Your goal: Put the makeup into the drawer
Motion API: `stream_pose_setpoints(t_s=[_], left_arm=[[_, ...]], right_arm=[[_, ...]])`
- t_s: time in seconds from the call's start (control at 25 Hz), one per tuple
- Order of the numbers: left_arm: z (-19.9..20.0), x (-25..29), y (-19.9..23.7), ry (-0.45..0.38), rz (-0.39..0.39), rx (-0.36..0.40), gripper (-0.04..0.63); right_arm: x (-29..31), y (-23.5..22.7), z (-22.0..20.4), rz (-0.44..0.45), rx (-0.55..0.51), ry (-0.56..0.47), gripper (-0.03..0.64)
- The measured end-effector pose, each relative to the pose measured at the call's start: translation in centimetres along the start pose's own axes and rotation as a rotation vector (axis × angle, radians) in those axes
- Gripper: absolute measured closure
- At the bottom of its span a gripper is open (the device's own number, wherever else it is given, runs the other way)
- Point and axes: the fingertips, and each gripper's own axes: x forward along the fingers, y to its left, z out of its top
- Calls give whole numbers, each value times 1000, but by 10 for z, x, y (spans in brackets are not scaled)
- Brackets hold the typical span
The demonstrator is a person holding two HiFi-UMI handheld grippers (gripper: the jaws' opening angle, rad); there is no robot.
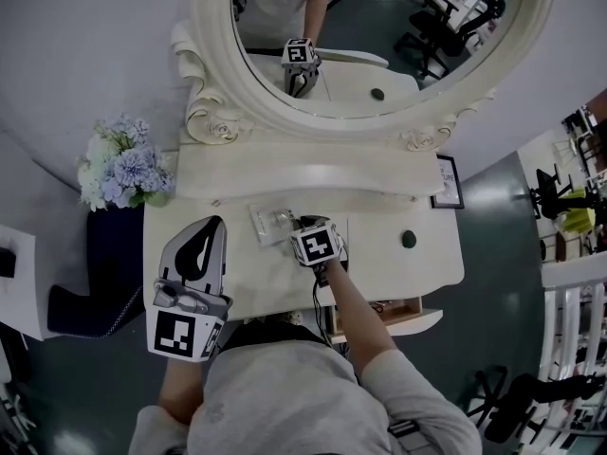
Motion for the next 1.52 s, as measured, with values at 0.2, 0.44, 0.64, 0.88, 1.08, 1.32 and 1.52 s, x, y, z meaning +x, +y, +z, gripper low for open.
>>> stream_pose_setpoints(t_s=[0.2, 0.44, 0.64, 0.88, 1.08, 1.32, 1.52], left_arm=[[1, 1, -2, -1, -6, 3, 583], [1, 0, -2, 0, -9, 10, 583], [1, 3, -9, 5, -31, 20, 583], [0, 7, -15, 4, -54, 18, 583], [2, 12, -23, -5, -82, 16, 583], [2, 17, -31, -9, -114, 15, 583], [-1, 22, -43, -10, -152, 8, 583]], right_arm=[[-4, 10, -2, -16, -82, -13, 589], [-17, 11, 0, 28, 11, -100, 592], [-39, 15, -2, 85, 85, -156, 592], [-68, 20, -5, 124, 162, -230, 592], [-91, 20, -2, 123, 179, -295, 592], [-123, 14, 2, 119, 243, -389, 592], [-146, 6, -1, 98, 279, -452, 591]])
